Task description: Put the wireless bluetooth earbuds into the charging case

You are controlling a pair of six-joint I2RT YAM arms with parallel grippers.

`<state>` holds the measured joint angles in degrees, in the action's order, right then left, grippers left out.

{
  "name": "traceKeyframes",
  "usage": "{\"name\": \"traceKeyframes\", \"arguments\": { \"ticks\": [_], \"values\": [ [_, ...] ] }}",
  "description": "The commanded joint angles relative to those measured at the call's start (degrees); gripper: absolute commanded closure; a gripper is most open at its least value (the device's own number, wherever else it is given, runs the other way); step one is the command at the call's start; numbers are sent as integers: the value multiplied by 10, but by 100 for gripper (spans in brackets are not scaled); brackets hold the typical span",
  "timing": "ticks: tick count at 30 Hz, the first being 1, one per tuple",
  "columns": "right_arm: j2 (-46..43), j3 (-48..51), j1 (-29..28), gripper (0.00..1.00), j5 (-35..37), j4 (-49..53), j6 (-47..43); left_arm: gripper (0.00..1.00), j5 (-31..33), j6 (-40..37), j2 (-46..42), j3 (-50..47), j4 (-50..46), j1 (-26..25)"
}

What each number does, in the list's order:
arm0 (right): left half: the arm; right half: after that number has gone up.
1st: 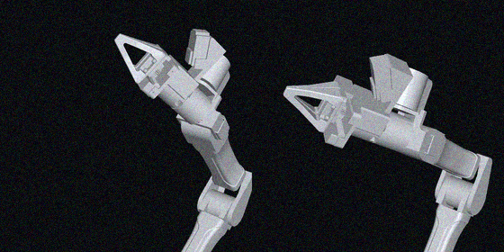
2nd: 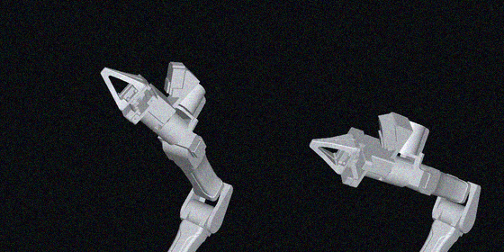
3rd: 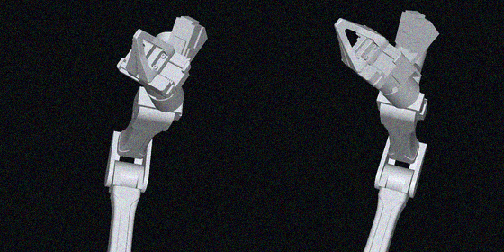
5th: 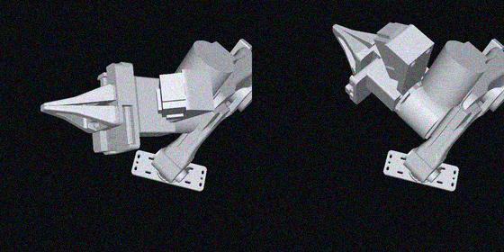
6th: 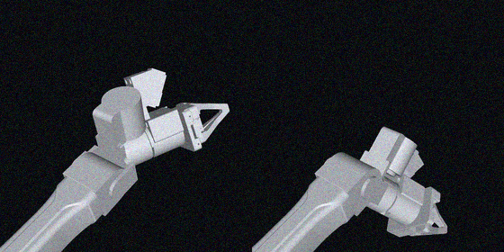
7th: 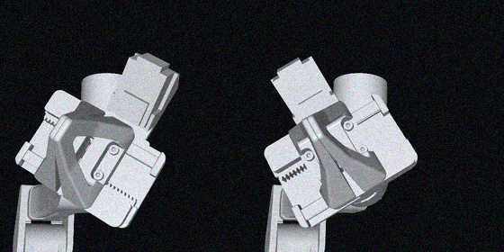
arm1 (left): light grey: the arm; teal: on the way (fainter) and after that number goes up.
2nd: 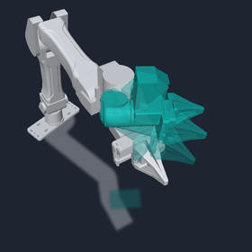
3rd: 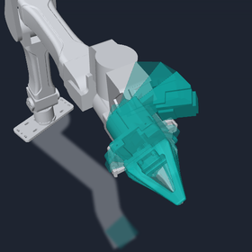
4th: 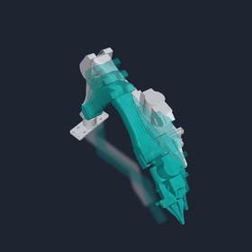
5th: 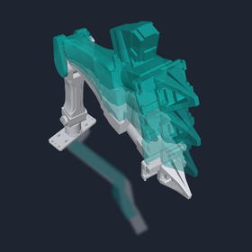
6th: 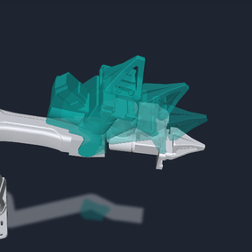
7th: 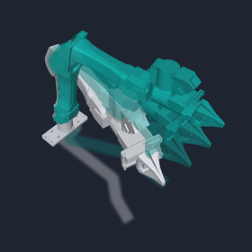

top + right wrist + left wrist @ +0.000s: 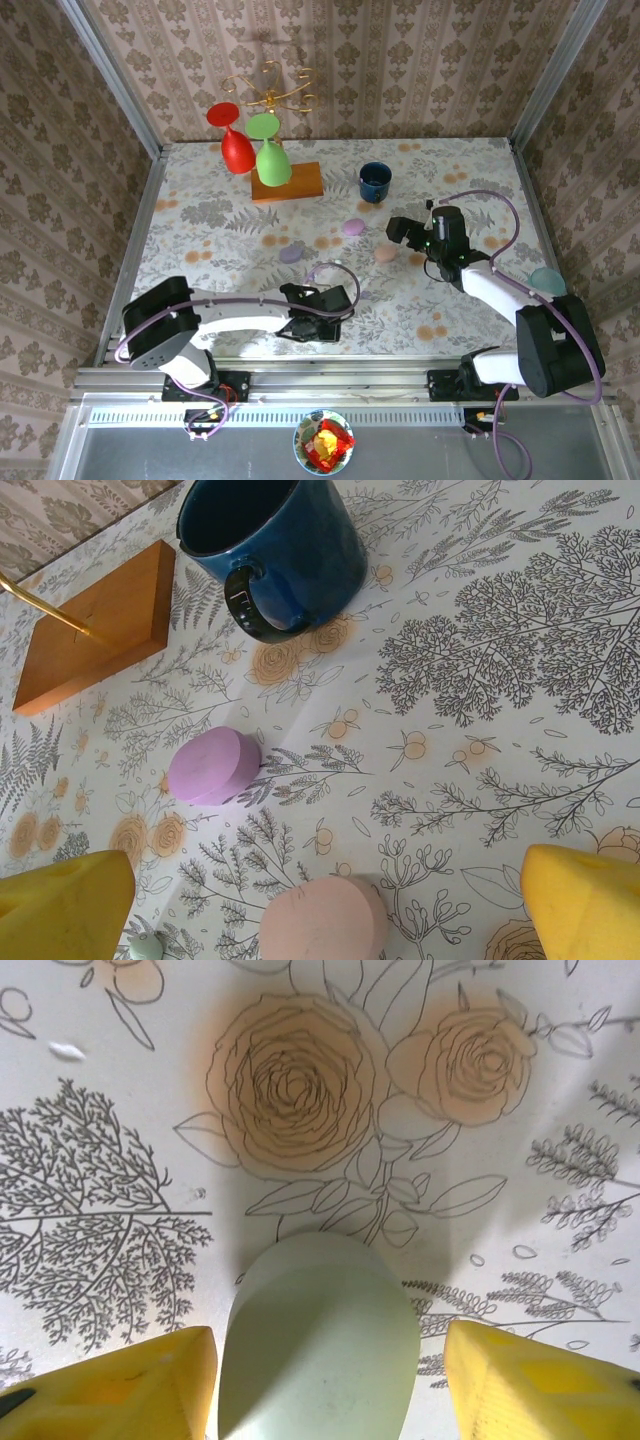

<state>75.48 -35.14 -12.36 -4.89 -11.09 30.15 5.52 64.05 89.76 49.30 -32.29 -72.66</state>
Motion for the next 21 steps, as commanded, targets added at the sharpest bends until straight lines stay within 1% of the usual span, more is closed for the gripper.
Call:
{"name": "traceKeyframes", "arguments": {
  "ticks": [1,3,6,8,11,12,13,16,19,20,21],
  "values": [
    [5,-12,2,0,0,11,-10,38,2,8,21,21,-46,-16],
    [6,-13,3,0,-1,12,-10,39,2,13,29,27,-52,-20],
    [9,-13,3,0,0,10,-8,44,5,16,32,26,-52,-20],
    [8,-13,3,0,-2,7,-6,49,6,15,31,26,-50,-20],
    [5,-7,3,0,-2,-2,0,54,10,10,29,27,-51,-20],
    [4,-6,4,0,-1,-5,3,59,13,8,28,29,-50,-20],
    [2,-5,4,0,0,-6,7,60,14,6,27,28,-50,-20],
    [-1,-1,8,0,-6,-12,9,61,18,-2,24,31,-52,-18],
    [-3,19,21,0,-43,-65,34,62,37,-34,16,45,-69,-13],
    [-3,20,26,0,-56,-66,47,63,46,-51,12,52,-75,-8],
    [-5,13,30,0,-63,-45,59,63,52,-72,8,58,-76,-3]
  ]
}}
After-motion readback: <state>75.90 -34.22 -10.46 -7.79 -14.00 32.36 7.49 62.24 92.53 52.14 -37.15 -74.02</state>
